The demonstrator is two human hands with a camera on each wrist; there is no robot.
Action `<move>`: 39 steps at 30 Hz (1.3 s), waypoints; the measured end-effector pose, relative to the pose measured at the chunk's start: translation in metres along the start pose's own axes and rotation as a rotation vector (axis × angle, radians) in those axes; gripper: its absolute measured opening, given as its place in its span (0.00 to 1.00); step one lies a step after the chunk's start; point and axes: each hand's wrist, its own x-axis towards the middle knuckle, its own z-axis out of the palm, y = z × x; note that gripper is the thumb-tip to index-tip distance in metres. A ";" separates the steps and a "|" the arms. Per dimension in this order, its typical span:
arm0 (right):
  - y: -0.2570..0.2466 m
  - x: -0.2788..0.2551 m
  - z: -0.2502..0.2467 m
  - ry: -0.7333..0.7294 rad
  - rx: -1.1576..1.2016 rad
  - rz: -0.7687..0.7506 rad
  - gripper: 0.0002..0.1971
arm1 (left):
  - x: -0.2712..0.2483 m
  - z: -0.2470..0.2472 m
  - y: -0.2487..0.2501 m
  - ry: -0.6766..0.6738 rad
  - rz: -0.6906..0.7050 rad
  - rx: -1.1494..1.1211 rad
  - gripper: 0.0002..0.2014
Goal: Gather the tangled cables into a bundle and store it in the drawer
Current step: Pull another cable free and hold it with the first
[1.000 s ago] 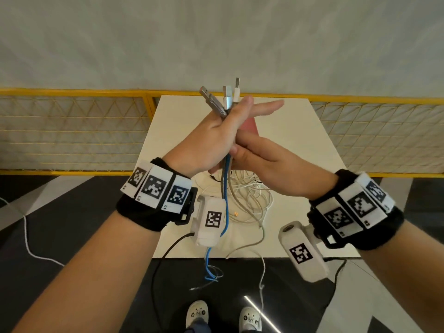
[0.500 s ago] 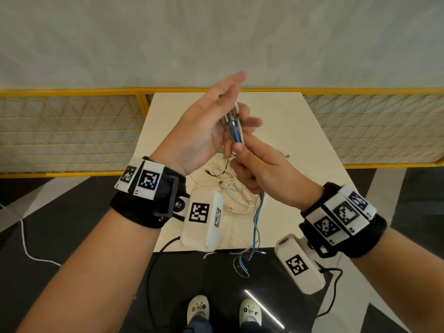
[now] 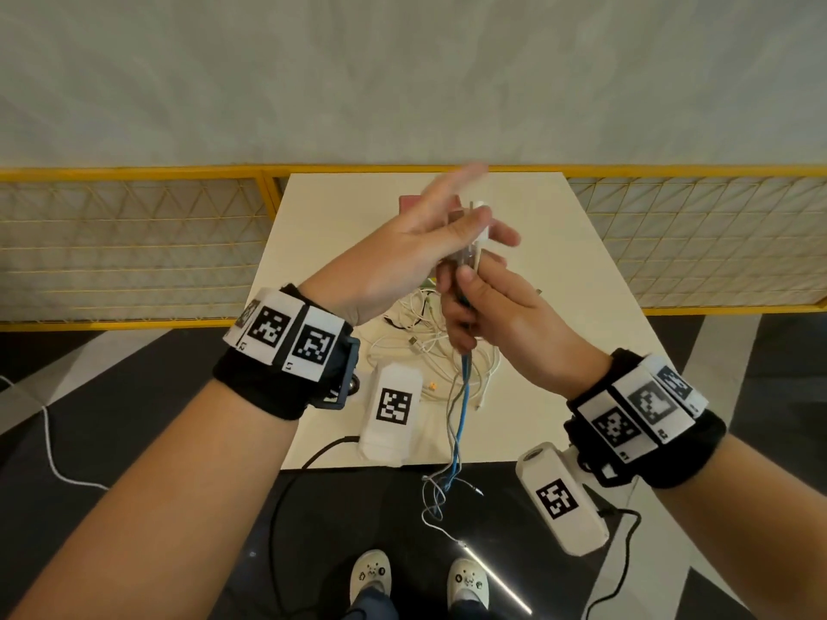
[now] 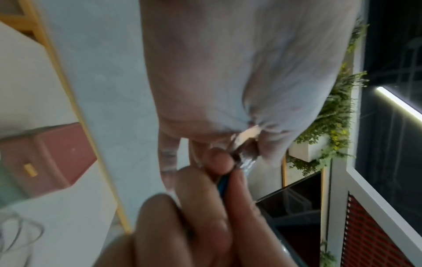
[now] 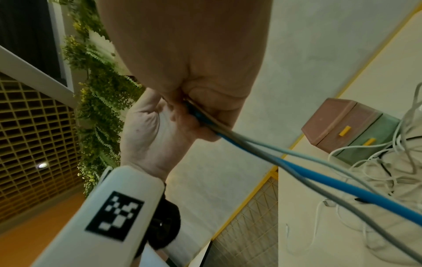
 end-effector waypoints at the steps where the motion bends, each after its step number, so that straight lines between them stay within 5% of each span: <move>1: -0.002 0.001 0.000 0.006 0.017 -0.007 0.13 | 0.001 0.000 -0.002 0.043 -0.025 -0.054 0.28; 4: -0.006 0.011 -0.001 0.038 0.036 -0.005 0.15 | 0.005 0.002 -0.011 0.029 -0.103 -0.041 0.35; 7: -0.003 0.020 -0.001 0.036 0.015 -0.024 0.13 | 0.005 0.004 -0.011 0.043 -0.080 0.117 0.23; 13: 0.006 0.038 -0.003 0.021 -0.051 -0.102 0.15 | 0.006 0.000 -0.012 0.238 0.061 0.260 0.18; 19: 0.004 0.047 -0.001 -0.089 0.043 -0.017 0.10 | 0.012 -0.011 -0.019 0.287 0.034 0.151 0.17; 22: 0.003 0.049 0.002 -0.100 0.100 0.026 0.12 | 0.013 -0.019 -0.017 0.310 0.191 0.077 0.22; 24: 0.003 0.050 0.002 -0.087 0.108 0.031 0.14 | 0.013 -0.025 -0.015 0.289 0.274 0.109 0.24; 28: 0.000 0.050 0.002 -0.107 0.122 0.003 0.13 | 0.013 -0.025 -0.010 0.213 0.233 0.222 0.03; 34: 0.004 0.047 0.000 -0.094 0.164 -0.040 0.12 | 0.013 -0.027 -0.012 0.089 0.234 0.169 0.08; 37: 0.005 0.049 0.000 -0.076 0.167 -0.047 0.15 | 0.012 -0.028 -0.015 0.058 0.109 -0.005 0.20; 39: 0.006 0.051 0.000 -0.086 0.130 -0.046 0.14 | 0.012 -0.026 -0.019 0.048 0.045 0.112 0.18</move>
